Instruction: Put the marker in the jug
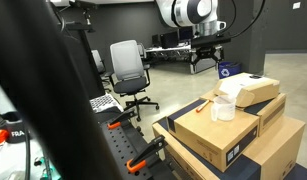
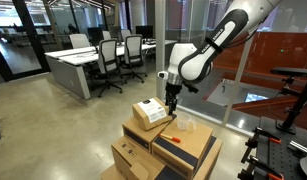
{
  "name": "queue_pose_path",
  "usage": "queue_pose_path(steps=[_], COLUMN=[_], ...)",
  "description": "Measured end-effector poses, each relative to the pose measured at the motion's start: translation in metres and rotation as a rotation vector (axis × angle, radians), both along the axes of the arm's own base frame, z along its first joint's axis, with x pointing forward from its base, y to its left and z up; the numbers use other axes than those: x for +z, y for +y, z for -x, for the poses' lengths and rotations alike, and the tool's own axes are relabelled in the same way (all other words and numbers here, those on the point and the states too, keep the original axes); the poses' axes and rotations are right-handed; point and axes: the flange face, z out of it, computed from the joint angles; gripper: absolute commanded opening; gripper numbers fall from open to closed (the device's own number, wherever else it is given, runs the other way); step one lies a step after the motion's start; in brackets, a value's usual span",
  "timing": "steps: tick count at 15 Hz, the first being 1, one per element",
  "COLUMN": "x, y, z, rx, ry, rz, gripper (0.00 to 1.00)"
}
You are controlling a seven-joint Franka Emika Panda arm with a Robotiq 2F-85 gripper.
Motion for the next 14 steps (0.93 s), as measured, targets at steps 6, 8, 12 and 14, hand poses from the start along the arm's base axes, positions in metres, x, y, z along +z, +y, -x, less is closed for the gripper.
queue_pose_path(steps=[6, 8, 12, 14], x=[-0.019, -0.03, -0.044, -0.047], y=[0.021, 0.032, 0.035, 0.025], z=[0.01, 0.013, 0.009, 0.006], rx=[0.065, 0.088, 0.084, 0.03], ry=[0.072, 0.104, 0.133, 0.134], rz=[-0.02, -0.025, -0.029, -0.004], gripper=[1.0, 1.0, 1.0, 1.0])
